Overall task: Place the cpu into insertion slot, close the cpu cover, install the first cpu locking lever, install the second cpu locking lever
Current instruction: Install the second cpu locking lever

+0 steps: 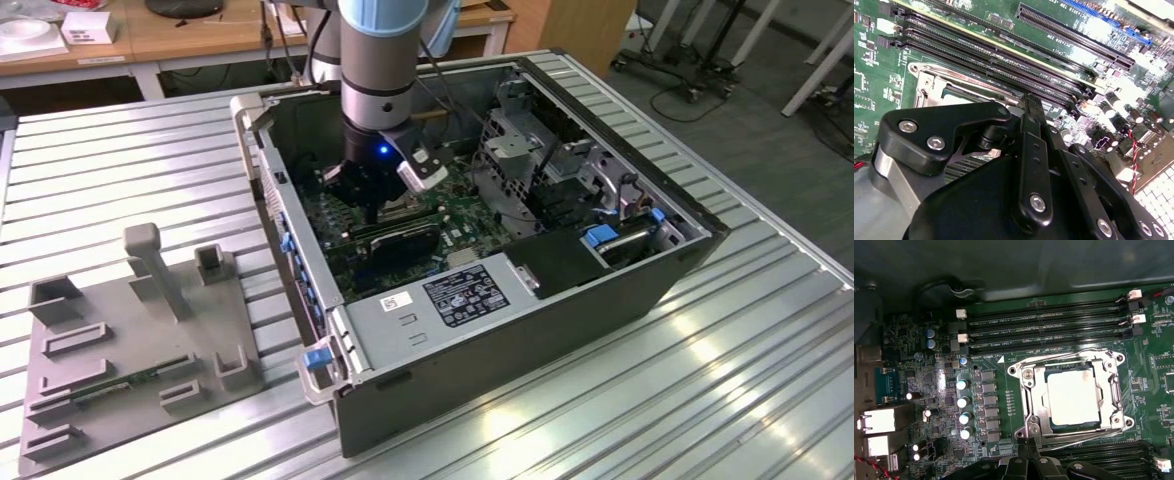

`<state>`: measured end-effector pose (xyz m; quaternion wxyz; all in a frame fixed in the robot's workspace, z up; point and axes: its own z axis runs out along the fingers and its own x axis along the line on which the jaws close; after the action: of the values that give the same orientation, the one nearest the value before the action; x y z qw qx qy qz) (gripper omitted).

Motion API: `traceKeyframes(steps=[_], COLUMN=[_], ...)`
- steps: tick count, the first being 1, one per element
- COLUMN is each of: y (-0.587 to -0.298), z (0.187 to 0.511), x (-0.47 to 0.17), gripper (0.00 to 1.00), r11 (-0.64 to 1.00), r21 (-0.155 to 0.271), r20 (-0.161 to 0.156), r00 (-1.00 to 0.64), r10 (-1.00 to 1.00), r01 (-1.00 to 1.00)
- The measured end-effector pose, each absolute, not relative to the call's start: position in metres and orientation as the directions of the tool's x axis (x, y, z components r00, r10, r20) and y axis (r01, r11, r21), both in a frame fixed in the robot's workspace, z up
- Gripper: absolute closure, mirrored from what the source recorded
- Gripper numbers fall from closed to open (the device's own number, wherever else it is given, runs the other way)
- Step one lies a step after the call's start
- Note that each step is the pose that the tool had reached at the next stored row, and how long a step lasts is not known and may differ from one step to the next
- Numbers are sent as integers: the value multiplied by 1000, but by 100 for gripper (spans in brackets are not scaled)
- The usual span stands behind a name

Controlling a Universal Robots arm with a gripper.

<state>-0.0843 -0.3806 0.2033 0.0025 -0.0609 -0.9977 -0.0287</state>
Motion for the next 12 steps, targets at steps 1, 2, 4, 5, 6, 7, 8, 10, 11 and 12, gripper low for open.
traceKeyframes(steps=[1,2,4,5,6,7,8,10,11,12], y=[-380,-380,-379,-379,-379,-378,-378,-378,-378,-378], z=[203,203,203,203,203,203,202,201,201,201], x=[-84,-85,-85,-85,-85,-85,-85,-85,-85,-85], gripper=[89,89,89,89,89,89,89,89,89,89], r11=[991,991,991,991,991,991,991,990,990,990], r21=[57,58,59,60,60,60,60,61,62,63], r20=[9,9,9,9,9,9,9,9,9,9], r00=[-993,-993,-992,-992,-992,-992,-992,-992,-992,-992], r10=[122,121,122,122,122,122,122,123,123,123], r01=[122,122,122,122,122,122,123,123,124,124])
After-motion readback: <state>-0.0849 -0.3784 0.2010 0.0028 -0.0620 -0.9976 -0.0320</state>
